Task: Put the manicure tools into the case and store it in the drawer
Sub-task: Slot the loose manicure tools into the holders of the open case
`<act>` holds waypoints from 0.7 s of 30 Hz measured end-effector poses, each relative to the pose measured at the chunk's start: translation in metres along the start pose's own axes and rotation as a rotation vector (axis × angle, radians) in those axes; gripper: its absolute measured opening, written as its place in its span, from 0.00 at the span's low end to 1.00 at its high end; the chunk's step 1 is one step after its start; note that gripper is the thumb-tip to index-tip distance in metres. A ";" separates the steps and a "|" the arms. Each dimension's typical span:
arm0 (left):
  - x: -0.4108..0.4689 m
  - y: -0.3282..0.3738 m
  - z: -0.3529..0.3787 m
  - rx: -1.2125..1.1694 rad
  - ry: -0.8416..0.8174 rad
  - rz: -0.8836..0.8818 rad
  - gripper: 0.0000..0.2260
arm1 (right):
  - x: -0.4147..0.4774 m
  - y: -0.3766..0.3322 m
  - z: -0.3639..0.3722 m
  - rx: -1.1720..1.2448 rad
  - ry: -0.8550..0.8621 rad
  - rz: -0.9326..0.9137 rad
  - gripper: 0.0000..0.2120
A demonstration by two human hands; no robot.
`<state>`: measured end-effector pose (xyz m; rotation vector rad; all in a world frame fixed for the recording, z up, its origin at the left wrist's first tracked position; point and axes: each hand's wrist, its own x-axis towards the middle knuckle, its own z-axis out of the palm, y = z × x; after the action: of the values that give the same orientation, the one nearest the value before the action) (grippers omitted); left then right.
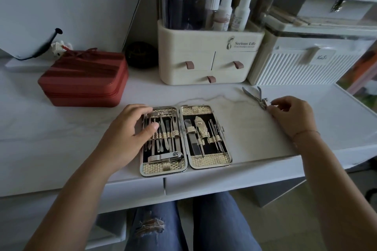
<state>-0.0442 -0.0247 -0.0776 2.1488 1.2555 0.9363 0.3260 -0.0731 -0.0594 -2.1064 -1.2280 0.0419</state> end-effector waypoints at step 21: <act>0.001 -0.002 0.002 -0.004 0.016 -0.001 0.17 | -0.002 0.022 0.008 -0.019 0.210 0.210 0.08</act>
<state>-0.0438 -0.0230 -0.0799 2.1410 1.2616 0.9567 0.3384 -0.0776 -0.0785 -2.1861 -0.8855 -0.0957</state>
